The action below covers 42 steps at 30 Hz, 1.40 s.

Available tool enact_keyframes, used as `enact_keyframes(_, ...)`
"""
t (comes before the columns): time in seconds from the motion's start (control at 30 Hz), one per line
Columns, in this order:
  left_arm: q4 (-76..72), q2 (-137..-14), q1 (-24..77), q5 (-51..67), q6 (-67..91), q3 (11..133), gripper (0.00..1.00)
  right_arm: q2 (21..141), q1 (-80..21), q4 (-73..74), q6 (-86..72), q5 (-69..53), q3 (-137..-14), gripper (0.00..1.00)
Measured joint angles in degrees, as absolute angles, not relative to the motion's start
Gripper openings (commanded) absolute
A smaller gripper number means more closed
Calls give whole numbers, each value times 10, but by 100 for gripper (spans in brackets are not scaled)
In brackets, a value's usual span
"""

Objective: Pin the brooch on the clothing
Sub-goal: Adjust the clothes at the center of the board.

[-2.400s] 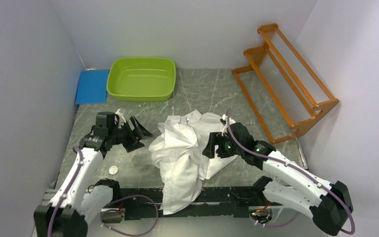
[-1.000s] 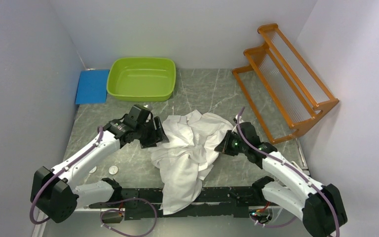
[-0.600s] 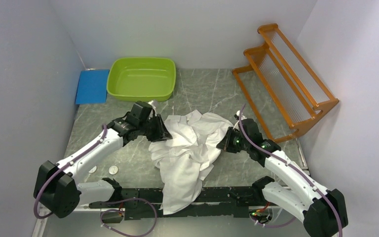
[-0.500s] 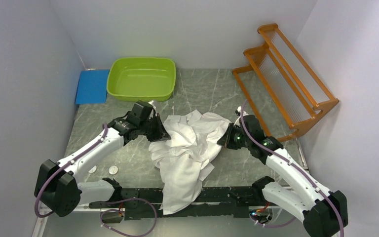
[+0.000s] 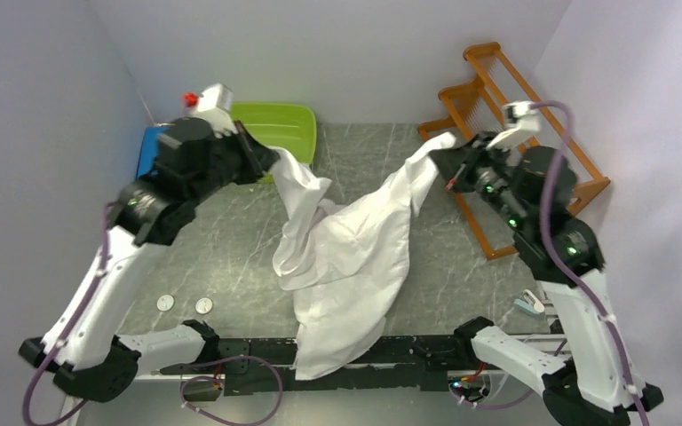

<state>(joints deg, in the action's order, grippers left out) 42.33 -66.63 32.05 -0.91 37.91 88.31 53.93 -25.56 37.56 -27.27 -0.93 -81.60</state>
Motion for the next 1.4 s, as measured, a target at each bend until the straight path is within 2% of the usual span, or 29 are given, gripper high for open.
enact_keyframes(0.13, 431, -623, 321, -60, 338, 965, 3, 512, -255, 373, -257, 26, -901, 0)
enact_keyframes(0.27, 419, -557, 321, -85, 308, 996, 3, 466, -255, 356, -249, 41, -941, 0)
enact_keyframes(0.6, 371, -475, 321, -88, 280, 1106, 3, 422, -254, 253, -246, 37, -1032, 0)
enact_keyframes(1.07, 379, -469, 319, -111, 254, 1147, 3, 405, -254, 228, -251, 30, -1007, 0)
enact_keyframes(1.23, 409, -498, 319, -146, 248, 1139, 3, 396, -254, 237, -251, 62, -956, 0)
enact_keyframes(1.4, 434, -547, 319, -184, 243, 1066, 3, 388, -254, 244, -255, 106, -853, 0)
